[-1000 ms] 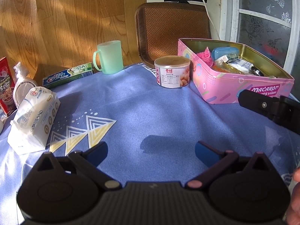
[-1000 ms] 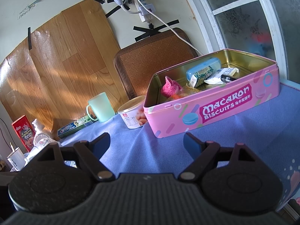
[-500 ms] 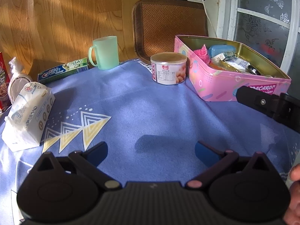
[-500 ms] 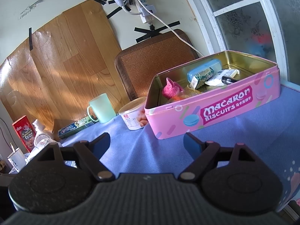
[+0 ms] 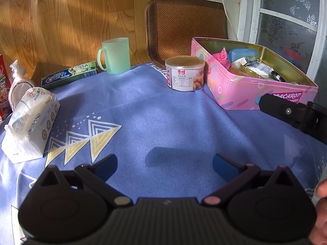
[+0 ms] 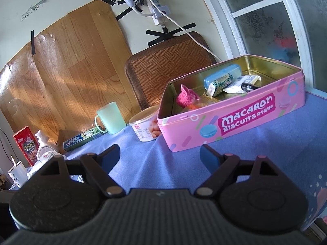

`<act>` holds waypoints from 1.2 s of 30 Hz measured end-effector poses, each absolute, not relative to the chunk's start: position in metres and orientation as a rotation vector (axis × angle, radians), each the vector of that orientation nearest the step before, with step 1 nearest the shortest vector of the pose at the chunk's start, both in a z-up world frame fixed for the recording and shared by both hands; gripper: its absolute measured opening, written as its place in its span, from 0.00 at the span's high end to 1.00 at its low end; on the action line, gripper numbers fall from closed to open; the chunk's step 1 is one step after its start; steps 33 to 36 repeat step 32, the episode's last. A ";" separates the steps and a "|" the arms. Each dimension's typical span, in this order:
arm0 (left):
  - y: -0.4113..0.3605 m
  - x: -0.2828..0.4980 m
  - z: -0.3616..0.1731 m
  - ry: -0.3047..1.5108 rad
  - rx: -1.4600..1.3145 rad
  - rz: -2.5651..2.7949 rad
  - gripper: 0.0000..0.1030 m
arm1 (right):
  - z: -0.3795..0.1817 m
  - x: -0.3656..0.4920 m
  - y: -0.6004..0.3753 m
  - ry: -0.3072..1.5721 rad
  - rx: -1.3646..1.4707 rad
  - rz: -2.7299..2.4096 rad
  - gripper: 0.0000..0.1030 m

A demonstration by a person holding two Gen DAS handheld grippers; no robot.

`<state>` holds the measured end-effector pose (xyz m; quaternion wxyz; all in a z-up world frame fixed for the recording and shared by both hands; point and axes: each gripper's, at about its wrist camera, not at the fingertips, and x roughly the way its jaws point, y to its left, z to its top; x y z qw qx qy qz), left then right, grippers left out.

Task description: Organize soft objects

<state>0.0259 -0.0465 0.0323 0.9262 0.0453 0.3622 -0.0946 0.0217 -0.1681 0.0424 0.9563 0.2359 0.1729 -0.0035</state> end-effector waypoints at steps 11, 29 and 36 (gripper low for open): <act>-0.047 0.025 0.032 0.749 0.089 -0.200 0.00 | 0.042 0.022 -0.169 0.353 0.478 -0.007 0.15; -0.046 0.023 0.032 0.739 0.068 -0.238 0.00 | 0.040 0.023 -0.168 0.362 0.472 -0.006 0.15; -0.047 0.021 0.034 0.717 0.077 -0.237 0.00 | 0.039 0.023 -0.168 0.362 0.469 -0.008 0.15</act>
